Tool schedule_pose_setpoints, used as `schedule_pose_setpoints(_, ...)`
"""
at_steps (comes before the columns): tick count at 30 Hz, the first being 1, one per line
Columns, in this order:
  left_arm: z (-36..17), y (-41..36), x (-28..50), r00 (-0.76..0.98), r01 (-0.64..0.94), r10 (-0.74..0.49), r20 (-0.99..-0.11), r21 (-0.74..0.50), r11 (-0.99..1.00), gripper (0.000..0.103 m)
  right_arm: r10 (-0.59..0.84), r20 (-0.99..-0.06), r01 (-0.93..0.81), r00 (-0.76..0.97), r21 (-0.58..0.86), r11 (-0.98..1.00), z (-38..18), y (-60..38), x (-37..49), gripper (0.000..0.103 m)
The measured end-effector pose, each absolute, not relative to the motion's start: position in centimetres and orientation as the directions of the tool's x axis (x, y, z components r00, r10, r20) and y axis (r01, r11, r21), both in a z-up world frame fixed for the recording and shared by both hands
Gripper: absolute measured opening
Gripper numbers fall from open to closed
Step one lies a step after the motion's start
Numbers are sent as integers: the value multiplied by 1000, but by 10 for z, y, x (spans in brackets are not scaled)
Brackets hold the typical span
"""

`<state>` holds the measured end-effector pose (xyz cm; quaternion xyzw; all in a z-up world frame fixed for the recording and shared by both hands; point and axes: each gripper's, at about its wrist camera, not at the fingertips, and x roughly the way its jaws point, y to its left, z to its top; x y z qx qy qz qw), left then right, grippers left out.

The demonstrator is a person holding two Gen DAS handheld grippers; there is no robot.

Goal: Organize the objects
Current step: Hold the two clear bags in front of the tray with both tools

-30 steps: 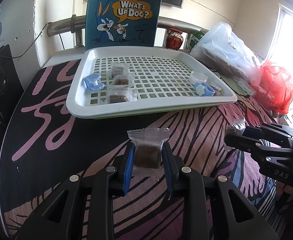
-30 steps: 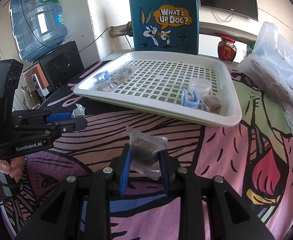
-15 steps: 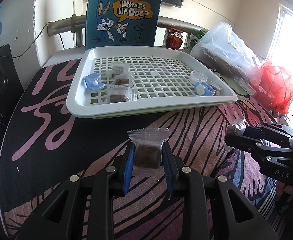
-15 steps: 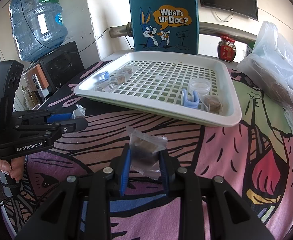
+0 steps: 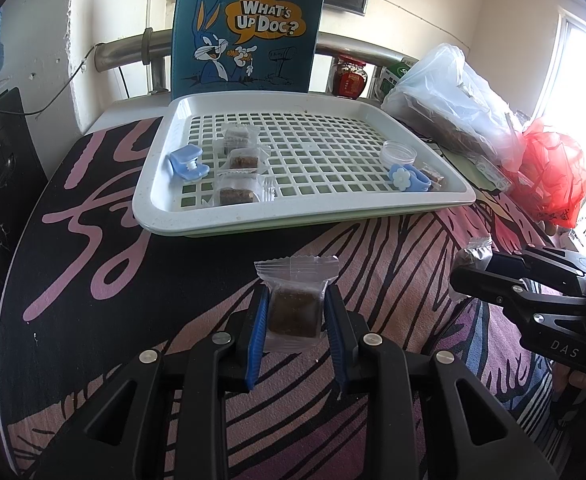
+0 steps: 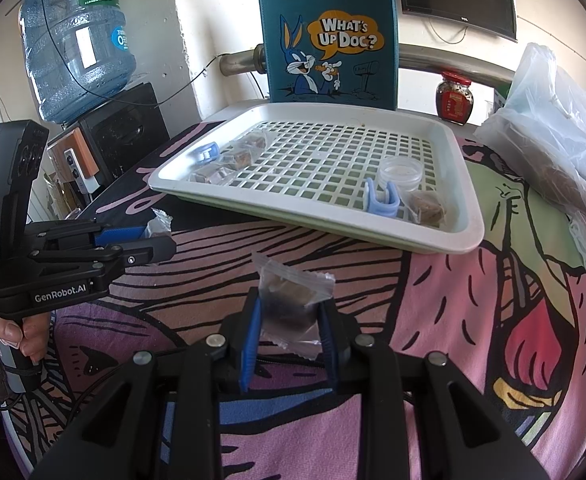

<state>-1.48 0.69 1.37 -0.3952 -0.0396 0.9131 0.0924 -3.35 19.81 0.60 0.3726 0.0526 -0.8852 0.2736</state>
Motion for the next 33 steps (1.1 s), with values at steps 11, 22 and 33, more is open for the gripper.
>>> schedule_pose_setpoints(11,14,7,-15,-670,-137,200,-715,-145,-980,27,-445,-688,523,-573,111,-845,6,198,-33,27)
schedule_pose_setpoints(22,12,6,-15,-669,-136,201,-716,-147,-980,27,-446,-688,523,-573,112,-845,6,199,-33,27)
schedule_pose_setpoints(33,10,7,-16,-662,-137,204,-722,-151,-979,27,-444,-691,525,-570,110,-844,6,195,-32,27)
